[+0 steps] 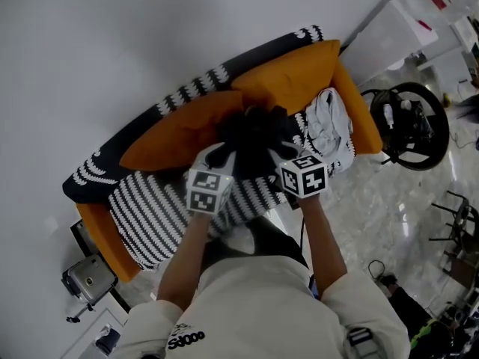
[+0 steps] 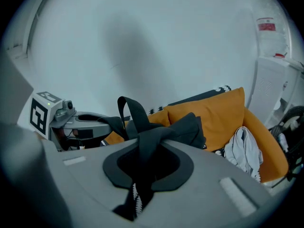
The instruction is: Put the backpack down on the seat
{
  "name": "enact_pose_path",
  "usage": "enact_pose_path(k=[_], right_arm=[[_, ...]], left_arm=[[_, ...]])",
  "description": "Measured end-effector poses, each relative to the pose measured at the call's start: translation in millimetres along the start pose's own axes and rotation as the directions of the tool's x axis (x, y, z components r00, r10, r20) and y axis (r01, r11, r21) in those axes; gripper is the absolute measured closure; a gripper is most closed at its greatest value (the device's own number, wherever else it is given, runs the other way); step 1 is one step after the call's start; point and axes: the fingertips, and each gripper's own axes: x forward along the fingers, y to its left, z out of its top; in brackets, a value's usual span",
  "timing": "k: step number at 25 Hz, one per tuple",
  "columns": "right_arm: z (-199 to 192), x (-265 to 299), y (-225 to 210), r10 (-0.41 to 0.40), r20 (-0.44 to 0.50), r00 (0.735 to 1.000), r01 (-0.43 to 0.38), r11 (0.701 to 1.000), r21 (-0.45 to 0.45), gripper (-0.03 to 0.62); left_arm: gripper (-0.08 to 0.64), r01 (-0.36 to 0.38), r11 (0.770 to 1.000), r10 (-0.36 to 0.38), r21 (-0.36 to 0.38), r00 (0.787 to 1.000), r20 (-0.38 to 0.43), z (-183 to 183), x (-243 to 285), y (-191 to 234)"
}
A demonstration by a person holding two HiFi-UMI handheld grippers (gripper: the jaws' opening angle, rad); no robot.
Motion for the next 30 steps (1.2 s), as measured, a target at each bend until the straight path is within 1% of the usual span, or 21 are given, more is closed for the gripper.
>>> enact_pose_path(k=[3, 9, 12, 15, 19, 22, 26, 30], right_arm=[[0, 8, -11, 0.018, 0.009, 1.0, -0.019, 0.998, 0.065, 0.563], [1, 28, -28, 0.034, 0.031, 0.999, -0.038, 0.993, 0.109, 0.558], [-4, 39, -33, 0.028, 0.038, 0.999, -0.033, 0.991, 0.132, 0.554], [-10, 47, -44, 0.009, 0.044, 0.999, -0.016, 0.988, 0.152, 0.549], [-12, 59, -58, -0.008, 0.048, 0.999, -0.001, 0.981, 0.194, 0.544], [-8, 68, -68, -0.018, 0.042, 0.999, 0.009, 0.98, 0.2, 0.544], [-2, 80, -81, -0.026, 0.029, 0.999, 0.02, 0.982, 0.19, 0.545], [3, 90, -89, -0.019, 0.013, 1.0, 0.016, 0.98, 0.199, 0.545]], left_arm=[[0.488, -0.002, 1.0, 0.002, -0.019, 1.0, -0.017, -2, 13, 4], [0.486, -0.005, 0.999, 0.003, -0.044, 0.998, -0.055, -5, 31, 11], [0.485, -0.006, 0.999, 0.002, -0.054, 0.997, -0.071, -13, 40, 16], [0.485, -0.003, 0.998, -0.001, -0.056, 0.997, -0.071, -12, 52, 21], [0.484, 0.01, 0.999, -0.014, -0.05, 0.996, -0.09, -11, 70, 27], [0.482, 0.013, 0.999, -0.018, -0.05, 0.995, -0.101, -12, 85, 33], [0.473, -0.001, 0.998, -0.006, -0.06, 0.994, -0.109, -14, 103, 43], [0.466, -0.012, 0.998, 0.005, -0.067, 0.993, -0.114, -13, 114, 49]])
